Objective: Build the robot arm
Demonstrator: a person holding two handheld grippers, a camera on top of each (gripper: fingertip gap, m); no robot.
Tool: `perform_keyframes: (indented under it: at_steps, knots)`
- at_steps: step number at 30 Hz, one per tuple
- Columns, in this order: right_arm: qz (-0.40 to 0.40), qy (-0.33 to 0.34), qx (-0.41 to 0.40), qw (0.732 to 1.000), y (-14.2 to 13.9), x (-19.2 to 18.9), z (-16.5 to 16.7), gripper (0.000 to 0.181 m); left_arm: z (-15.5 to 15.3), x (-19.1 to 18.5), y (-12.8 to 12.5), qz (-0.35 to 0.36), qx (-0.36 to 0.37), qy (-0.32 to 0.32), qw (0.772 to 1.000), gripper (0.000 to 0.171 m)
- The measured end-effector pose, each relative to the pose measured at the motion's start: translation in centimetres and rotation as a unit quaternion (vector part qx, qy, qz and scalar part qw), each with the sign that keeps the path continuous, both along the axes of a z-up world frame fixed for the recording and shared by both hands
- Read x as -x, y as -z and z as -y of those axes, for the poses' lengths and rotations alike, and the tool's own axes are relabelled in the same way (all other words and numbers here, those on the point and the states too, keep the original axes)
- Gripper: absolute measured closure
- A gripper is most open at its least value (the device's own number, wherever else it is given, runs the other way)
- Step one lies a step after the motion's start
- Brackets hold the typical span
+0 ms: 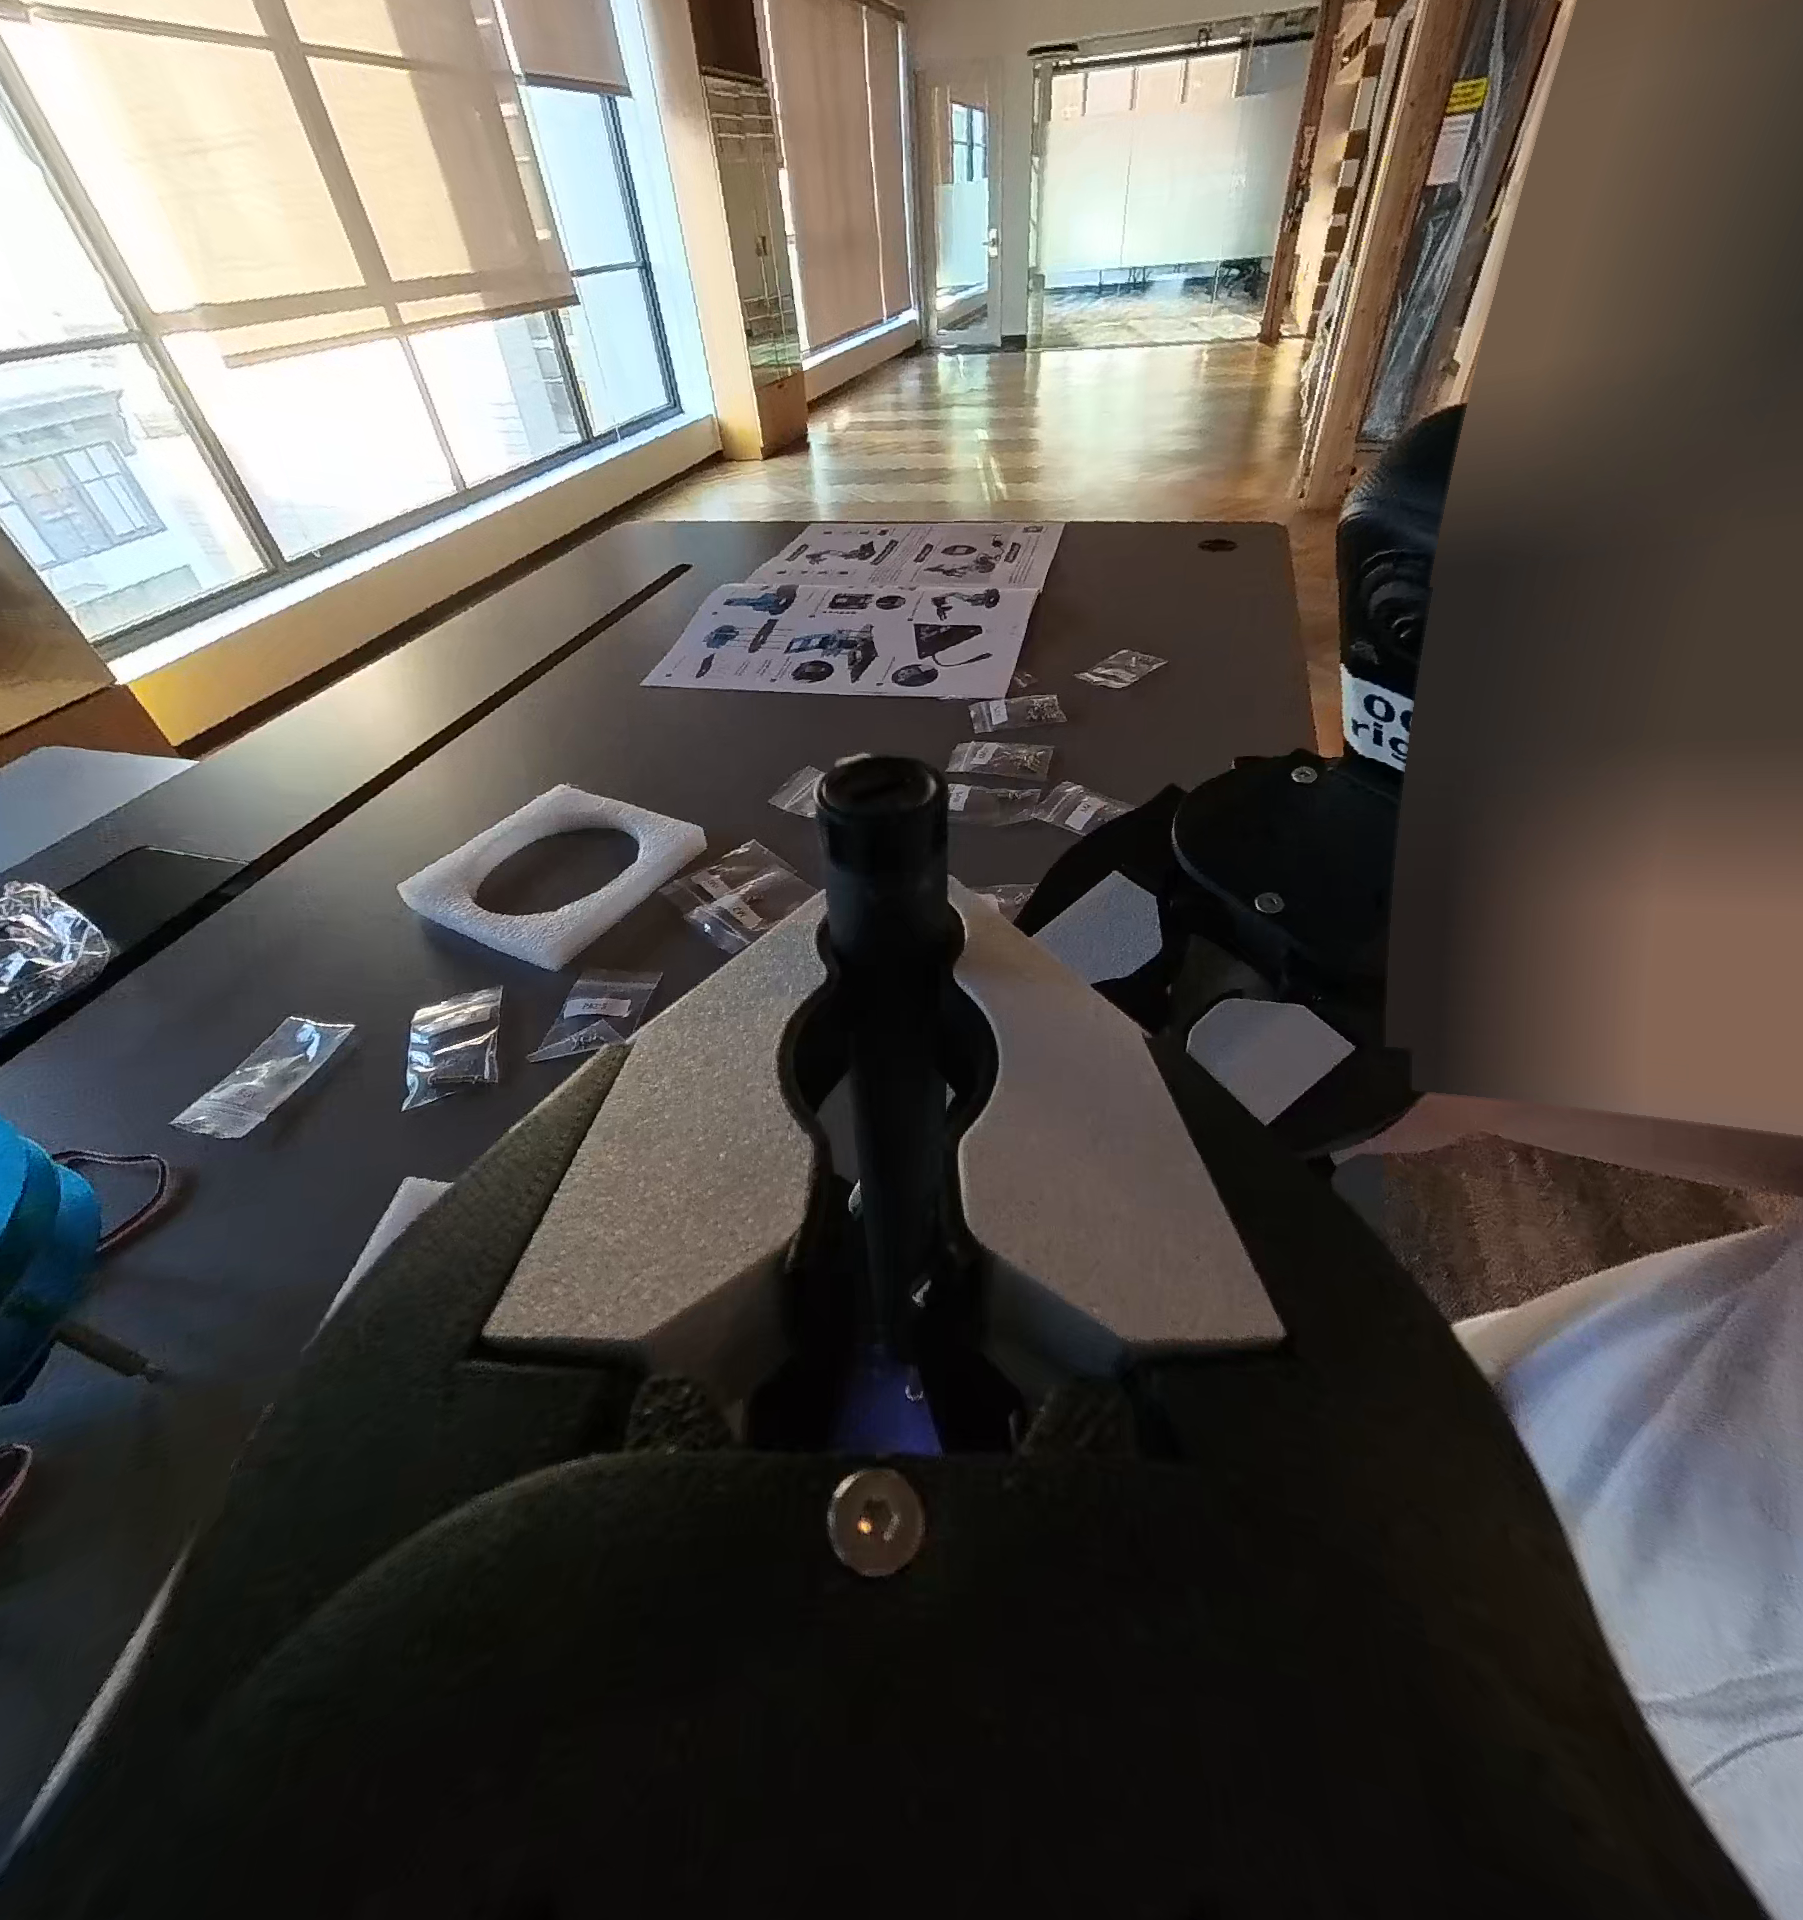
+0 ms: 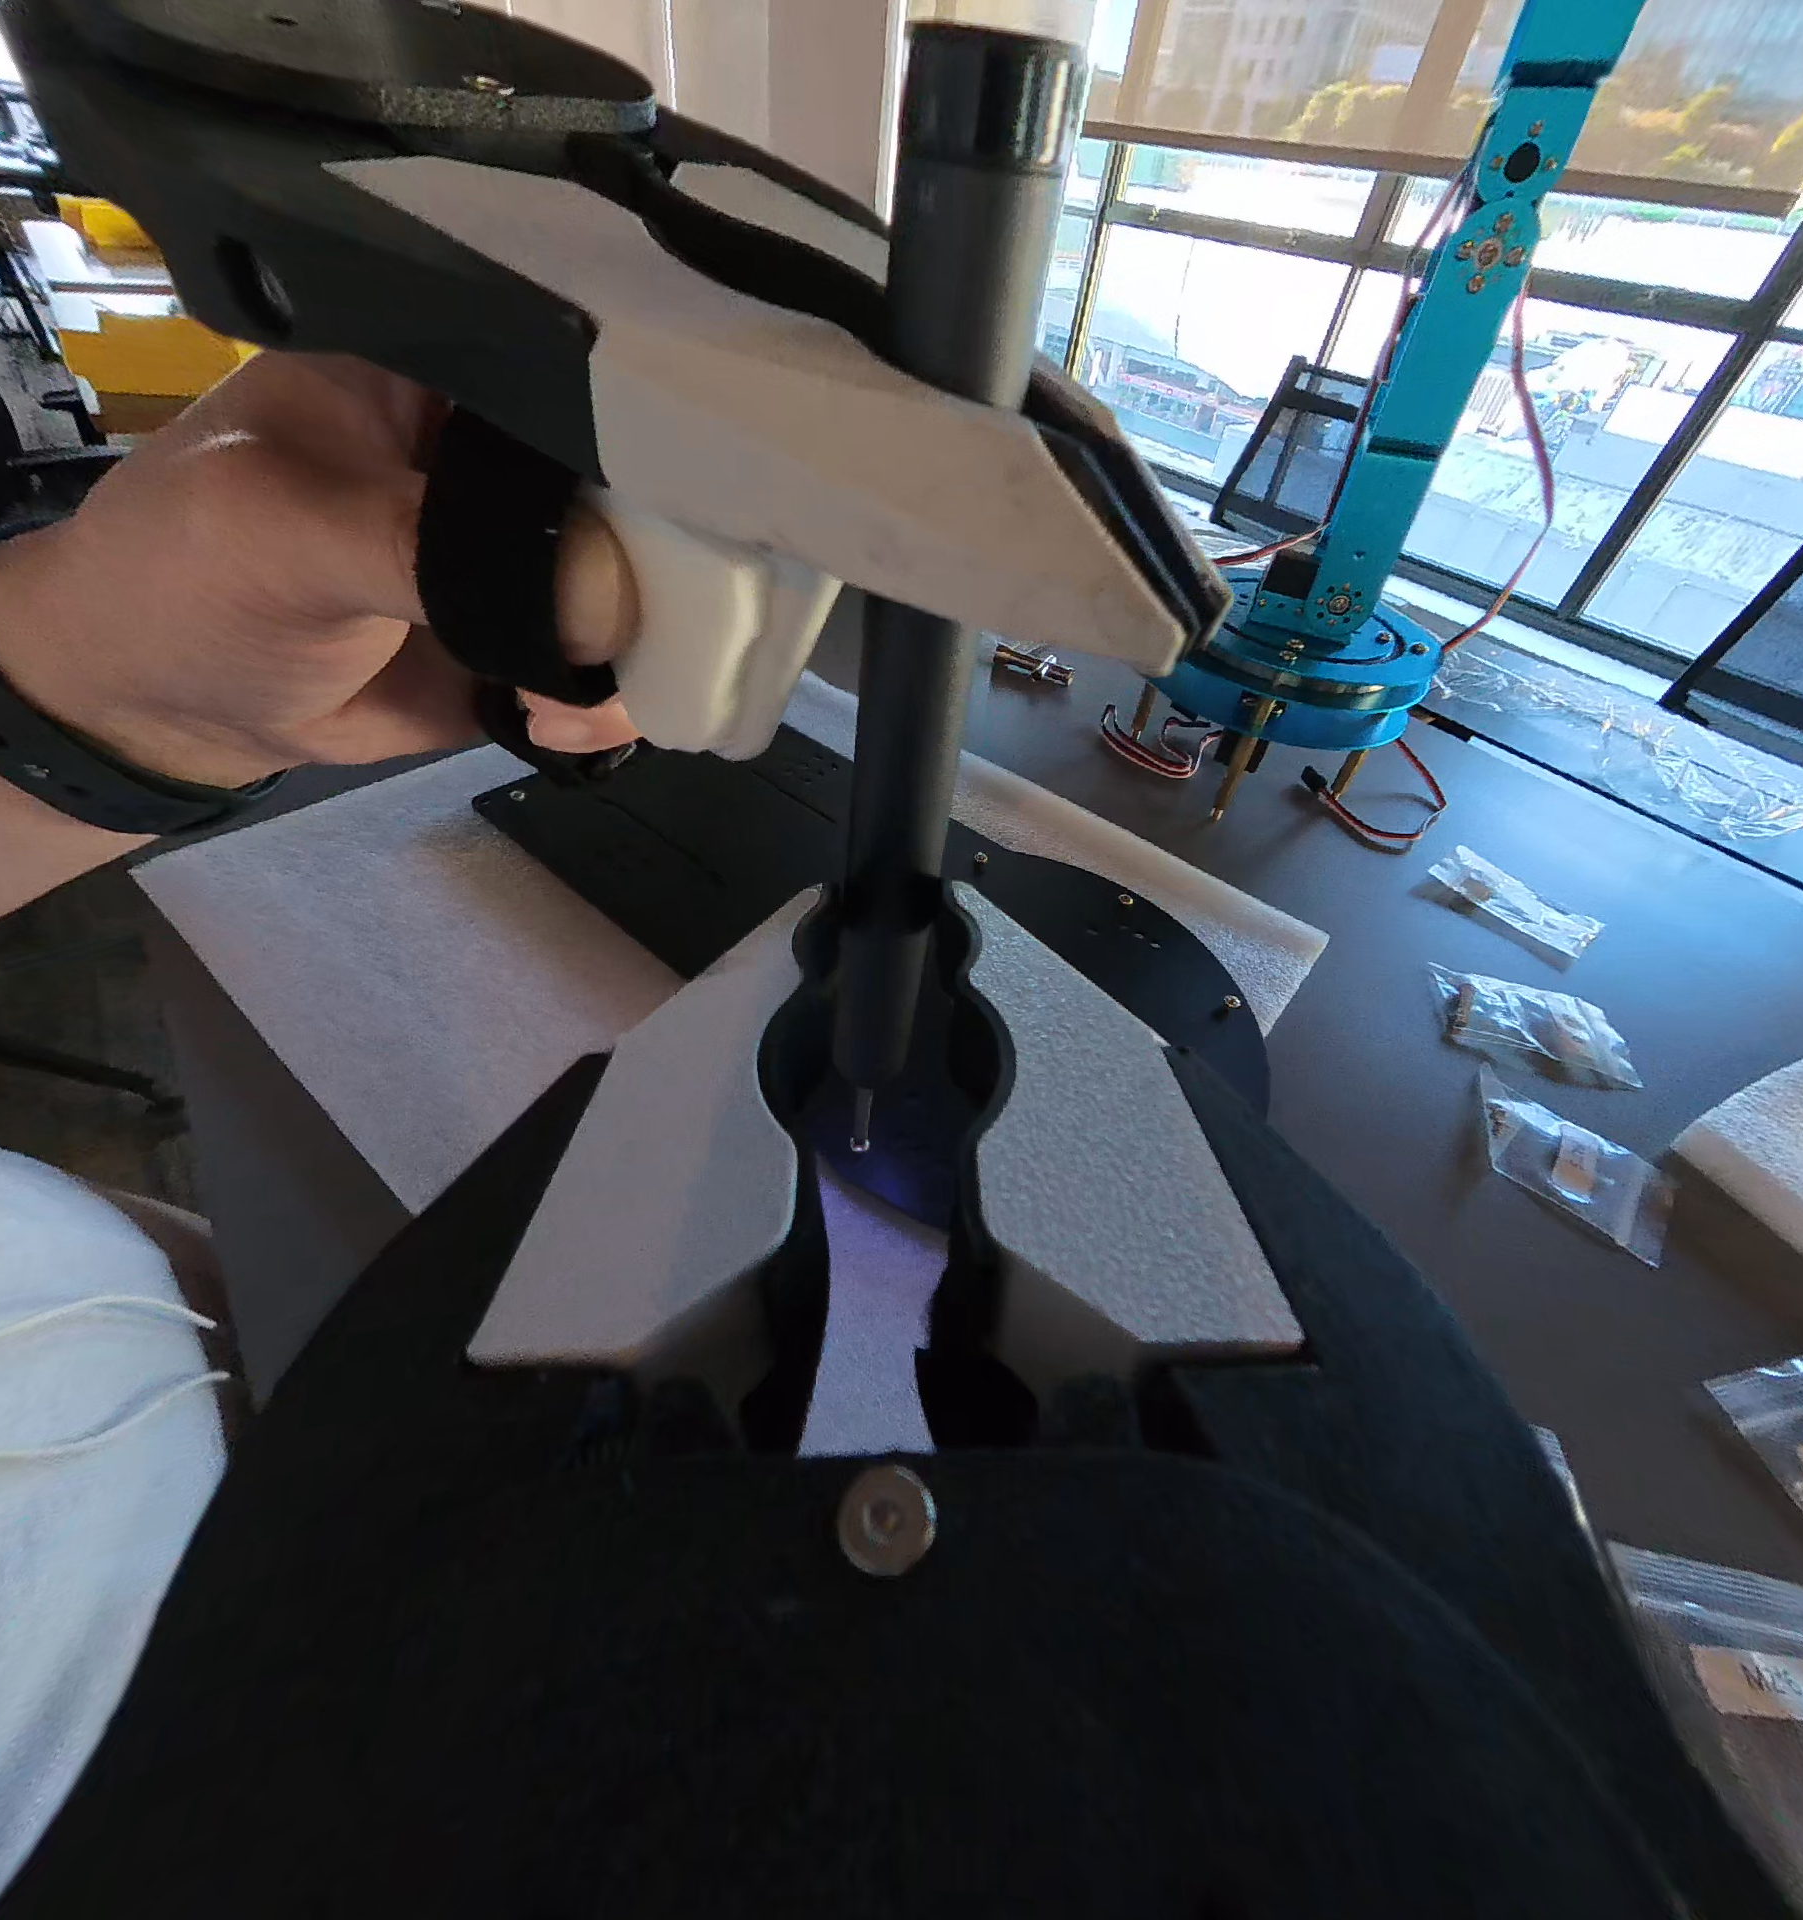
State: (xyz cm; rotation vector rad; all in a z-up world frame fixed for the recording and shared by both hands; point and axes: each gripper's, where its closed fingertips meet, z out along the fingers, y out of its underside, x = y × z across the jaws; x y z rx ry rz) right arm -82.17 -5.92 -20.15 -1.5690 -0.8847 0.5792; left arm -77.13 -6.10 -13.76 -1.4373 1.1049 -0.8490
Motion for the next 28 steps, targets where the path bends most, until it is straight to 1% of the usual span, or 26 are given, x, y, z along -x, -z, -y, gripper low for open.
perform_keyframes:
  at_steps: [9,15,18,21,28]
  knots:
    - [0.013,0.001,-0.005,1.000,0.1,-0.1,0.3,0.167,0.7,-0.2,0.1,-0.003,-0.016,0.002,1.000,0.163]
    - [0.028,-0.009,-0.002,1.000,0.2,0.2,0.1,0.166,0.2,0.4,0.0,0.012,-0.005,-0.004,1.000,0.163]
    - [0.026,-0.022,0.016,0.999,0.2,0.2,0.2,0.166,0.1,0.5,-0.1,0.013,-0.004,-0.007,1.000,0.163]
    - [0.024,-0.014,0.026,0.999,0.6,-0.2,0.0,0.158,-0.2,0.6,-0.1,0.013,0.001,-0.009,1.000,0.163]
    - [-0.001,0.014,0.016,1.000,-0.1,-0.1,-0.1,0.161,-0.6,0.7,-0.1,0.023,0.013,-0.013,1.000,0.163]
